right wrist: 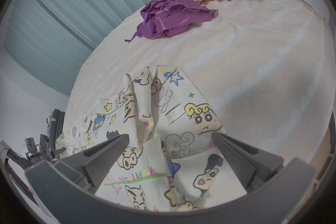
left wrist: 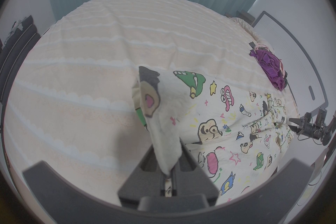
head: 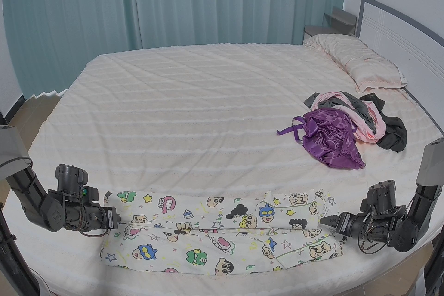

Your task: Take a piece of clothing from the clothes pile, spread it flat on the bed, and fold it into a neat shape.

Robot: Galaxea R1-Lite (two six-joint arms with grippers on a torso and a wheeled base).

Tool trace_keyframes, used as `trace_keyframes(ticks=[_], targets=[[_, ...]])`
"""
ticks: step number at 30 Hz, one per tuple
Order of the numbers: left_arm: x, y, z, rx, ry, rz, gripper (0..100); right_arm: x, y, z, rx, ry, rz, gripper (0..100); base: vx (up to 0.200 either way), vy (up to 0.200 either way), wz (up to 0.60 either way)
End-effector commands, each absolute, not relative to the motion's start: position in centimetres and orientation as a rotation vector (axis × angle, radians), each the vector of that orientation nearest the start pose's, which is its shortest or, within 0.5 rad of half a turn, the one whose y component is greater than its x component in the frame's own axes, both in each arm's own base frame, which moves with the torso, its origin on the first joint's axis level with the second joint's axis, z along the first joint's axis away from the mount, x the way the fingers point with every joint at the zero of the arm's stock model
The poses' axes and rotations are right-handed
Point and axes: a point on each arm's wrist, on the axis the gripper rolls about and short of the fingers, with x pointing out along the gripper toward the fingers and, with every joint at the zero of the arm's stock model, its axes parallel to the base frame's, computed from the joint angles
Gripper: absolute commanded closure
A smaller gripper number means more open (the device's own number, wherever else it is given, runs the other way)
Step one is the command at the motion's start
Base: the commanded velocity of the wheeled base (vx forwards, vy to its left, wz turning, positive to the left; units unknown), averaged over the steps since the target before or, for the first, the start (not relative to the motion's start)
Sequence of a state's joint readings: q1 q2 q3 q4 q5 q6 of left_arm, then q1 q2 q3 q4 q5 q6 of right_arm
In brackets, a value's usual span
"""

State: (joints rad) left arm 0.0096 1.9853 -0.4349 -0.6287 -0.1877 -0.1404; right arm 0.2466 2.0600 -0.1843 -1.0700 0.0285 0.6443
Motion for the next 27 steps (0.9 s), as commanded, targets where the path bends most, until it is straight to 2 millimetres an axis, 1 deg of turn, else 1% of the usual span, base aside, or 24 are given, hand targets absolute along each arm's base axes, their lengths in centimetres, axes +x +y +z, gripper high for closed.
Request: trace_keyframes(ticks=[1,6,12,13,27], targets=[[26.0,0.4,2.6,-0.226,0.911,-0.082,100,22.5,5.7,0.1,0.517,0.856,-0.007,0,0.0,0.0,0.0],[26.2,0.6,2.9,-0.23,0.909,-0.077,100,22.5,5.7,0.1,0.517,0.856,-0.007,0,0.0,0.0,0.0],[26.2,0.6,2.5,-0.236,0.922,-0.082,100,22.5,5.7,0.1,0.517,0.856,-0.007,0,0.0,0.0,0.0],[26.2,0.6,2.5,-0.236,0.922,-0.084,0,22.5,5.7,0.1,0.517,0.856,-0.007,0,0.0,0.0,0.0],[26.2,0.4,1.4,-0.255,0.97,-0.113,0,22.5,5.7,0.1,0.517,0.854,-0.007,0,0.0,0.0,0.0]])
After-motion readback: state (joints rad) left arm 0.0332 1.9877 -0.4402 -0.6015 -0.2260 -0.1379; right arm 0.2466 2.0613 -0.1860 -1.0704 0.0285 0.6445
